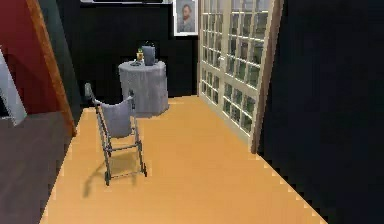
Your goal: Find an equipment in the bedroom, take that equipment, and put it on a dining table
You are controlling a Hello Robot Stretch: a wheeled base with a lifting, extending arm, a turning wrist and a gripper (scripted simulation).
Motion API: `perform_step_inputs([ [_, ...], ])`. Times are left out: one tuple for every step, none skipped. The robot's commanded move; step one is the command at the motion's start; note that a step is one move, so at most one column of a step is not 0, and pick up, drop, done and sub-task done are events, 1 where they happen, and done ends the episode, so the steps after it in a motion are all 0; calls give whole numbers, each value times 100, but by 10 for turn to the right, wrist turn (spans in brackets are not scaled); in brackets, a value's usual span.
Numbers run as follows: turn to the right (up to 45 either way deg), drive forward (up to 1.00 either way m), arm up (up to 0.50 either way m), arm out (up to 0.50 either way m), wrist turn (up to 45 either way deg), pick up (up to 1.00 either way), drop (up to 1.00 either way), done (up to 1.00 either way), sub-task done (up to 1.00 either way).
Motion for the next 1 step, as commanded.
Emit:
perform_step_inputs([
  [450,0,0,0,0,0,0,0,0],
])
